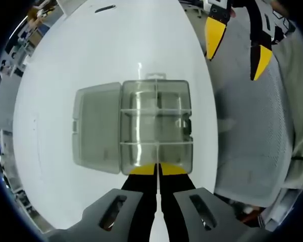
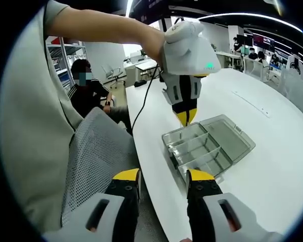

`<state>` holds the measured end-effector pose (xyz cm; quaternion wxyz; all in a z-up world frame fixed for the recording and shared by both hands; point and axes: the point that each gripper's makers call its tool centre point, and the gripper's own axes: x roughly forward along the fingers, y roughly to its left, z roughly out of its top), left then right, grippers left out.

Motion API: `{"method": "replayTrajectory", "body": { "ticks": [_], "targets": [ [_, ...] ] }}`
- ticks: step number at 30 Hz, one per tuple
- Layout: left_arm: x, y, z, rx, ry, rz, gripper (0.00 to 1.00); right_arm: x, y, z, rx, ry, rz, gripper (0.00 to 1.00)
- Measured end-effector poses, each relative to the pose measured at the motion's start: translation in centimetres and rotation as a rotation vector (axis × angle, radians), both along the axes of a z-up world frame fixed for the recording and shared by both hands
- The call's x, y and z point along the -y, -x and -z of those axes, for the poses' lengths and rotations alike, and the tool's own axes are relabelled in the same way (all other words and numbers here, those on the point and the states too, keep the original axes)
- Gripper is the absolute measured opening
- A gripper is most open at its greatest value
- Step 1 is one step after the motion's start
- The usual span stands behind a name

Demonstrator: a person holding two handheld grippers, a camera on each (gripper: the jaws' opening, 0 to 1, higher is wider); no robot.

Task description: Insert the divider into the dual guide fixture by aligning both edges with the guide slots and pushing it downward to the bottom, including one-sided entry, uneven engagement, binding, and posture correction.

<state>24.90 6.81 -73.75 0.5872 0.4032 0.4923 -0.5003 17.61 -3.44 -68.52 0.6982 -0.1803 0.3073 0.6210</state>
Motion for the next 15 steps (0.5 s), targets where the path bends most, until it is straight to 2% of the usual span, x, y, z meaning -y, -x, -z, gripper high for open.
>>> {"method": "replayTrajectory", "body": {
  "ticks": [15],
  "targets": [
    [-0.05, -0.04, 0.46, -0.024, -0.002, -0.008, 0.00, 0.12, -0.15, 0.09, -0.005, 0.003, 0.007, 0.35]
  ]
}}
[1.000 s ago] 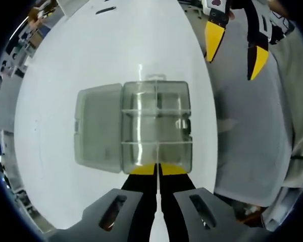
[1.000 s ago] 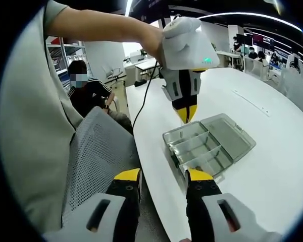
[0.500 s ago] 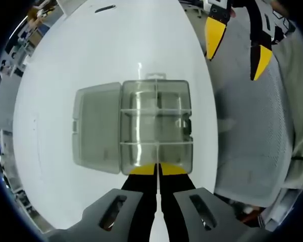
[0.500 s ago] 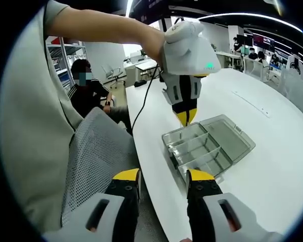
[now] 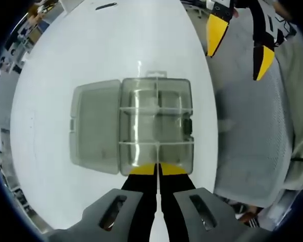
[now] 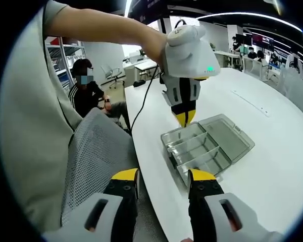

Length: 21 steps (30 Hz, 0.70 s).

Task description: Insert the divider into the dual guide fixture by aligning both edges with the guide slots and pushing it downward to the bottom, including one-sided entry, uneven engagement, binding, and posture correction.

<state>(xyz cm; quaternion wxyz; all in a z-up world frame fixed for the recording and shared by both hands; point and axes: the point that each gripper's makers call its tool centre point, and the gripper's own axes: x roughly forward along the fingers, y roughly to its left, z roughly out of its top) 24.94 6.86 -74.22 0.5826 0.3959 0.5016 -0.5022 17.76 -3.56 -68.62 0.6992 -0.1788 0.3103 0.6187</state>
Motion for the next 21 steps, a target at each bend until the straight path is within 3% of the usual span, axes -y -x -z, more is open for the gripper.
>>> {"method": "replayTrajectory", "body": {
  "ticks": [21],
  "targets": [
    [-0.07, -0.05, 0.78, -0.010, -0.035, 0.030, 0.00, -0.02, 0.21, 0.14, -0.005, 0.001, 0.000, 0.35]
  ]
}}
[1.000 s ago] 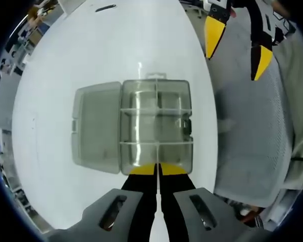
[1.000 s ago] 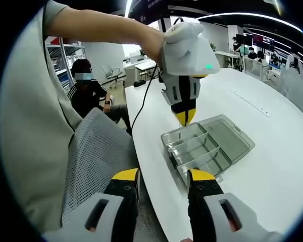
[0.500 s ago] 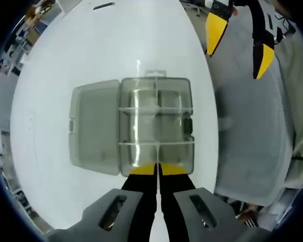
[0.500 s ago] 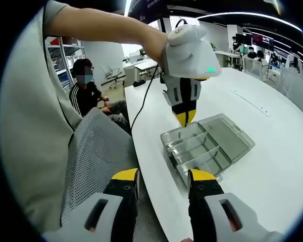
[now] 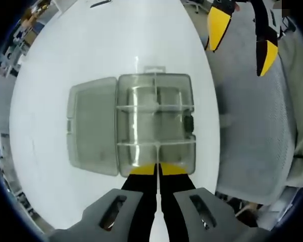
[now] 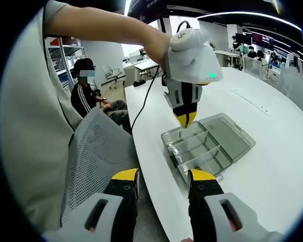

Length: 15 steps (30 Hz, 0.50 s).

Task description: Insert the divider into the dual guide fixture by aligning both edges with the guide slots and pushing it downward to the bottom, including one-sided entry, uneven engagement, binding, and posture correction.

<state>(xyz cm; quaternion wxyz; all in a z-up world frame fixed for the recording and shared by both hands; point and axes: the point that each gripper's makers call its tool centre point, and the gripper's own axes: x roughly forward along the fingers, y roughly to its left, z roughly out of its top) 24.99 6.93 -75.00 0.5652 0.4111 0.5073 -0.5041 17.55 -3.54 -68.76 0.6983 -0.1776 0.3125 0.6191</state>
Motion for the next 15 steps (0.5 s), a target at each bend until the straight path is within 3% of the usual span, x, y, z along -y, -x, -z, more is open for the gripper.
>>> {"method": "replayTrajectory", "body": {
  "ticks": [15],
  "targets": [
    [-0.06, 0.13, 0.57, -0.009, -0.004, -0.005, 0.00, 0.02, 0.17, 0.06, -0.004, 0.002, 0.000, 0.35]
  ]
}}
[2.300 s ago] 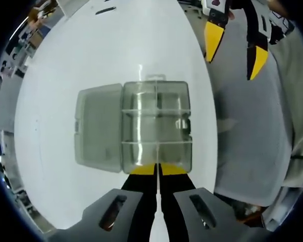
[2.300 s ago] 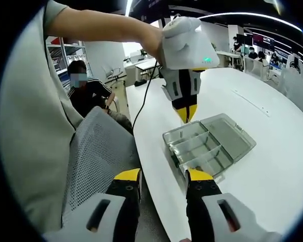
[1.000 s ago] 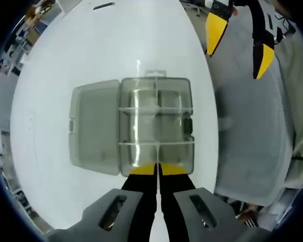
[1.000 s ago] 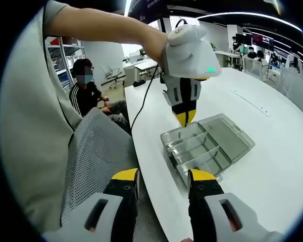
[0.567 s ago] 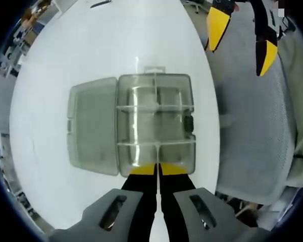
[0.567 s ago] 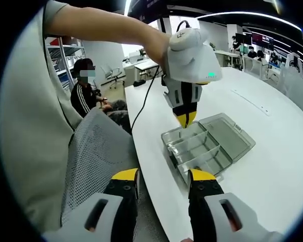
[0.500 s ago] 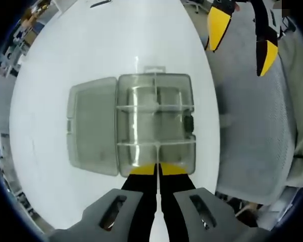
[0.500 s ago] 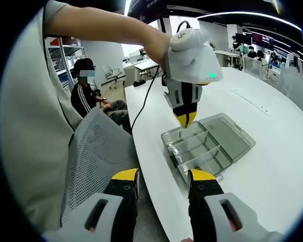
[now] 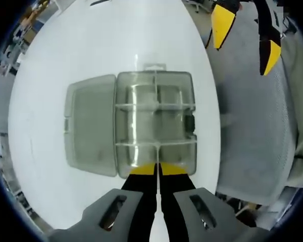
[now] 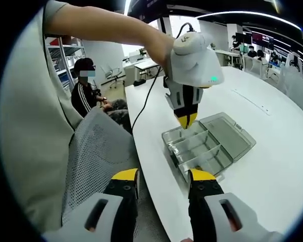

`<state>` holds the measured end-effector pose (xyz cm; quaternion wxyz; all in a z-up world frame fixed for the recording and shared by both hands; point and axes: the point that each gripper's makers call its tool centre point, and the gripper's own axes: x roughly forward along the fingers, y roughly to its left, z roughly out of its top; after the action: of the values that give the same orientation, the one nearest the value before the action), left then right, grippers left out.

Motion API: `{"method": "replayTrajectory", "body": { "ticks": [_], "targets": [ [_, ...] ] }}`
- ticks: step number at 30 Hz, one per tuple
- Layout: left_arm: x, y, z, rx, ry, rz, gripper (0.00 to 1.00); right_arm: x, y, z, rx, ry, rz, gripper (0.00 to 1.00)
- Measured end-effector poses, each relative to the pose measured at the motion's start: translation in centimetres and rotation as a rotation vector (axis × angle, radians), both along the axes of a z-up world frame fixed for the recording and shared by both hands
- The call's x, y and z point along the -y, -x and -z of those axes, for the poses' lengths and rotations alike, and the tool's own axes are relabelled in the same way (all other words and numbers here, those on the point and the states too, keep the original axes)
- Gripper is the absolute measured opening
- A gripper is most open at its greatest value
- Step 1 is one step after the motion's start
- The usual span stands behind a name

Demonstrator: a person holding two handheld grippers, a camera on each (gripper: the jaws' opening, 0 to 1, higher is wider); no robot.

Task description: Insert the divider into the dual guide fixture by aligning both edges with the guide slots and pushing it downward to the bottom, including one-sided entry, uneven engagement, binding, and posture correction.

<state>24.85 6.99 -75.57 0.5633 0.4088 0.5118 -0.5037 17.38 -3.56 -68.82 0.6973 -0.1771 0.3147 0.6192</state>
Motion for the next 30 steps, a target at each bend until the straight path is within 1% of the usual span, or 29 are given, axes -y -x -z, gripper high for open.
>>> {"method": "replayTrajectory", "body": {
  "ticks": [14, 30],
  "targets": [
    [0.0, 0.0, 0.5, 0.008, -0.004, 0.013, 0.00, 0.0, 0.0, 0.1, -0.002, 0.003, 0.000, 0.35],
    [0.0, 0.0, 1.5, 0.005, -0.003, 0.004, 0.00, 0.2, -0.1, 0.1, -0.006, 0.003, 0.008, 0.34]
  ]
}}
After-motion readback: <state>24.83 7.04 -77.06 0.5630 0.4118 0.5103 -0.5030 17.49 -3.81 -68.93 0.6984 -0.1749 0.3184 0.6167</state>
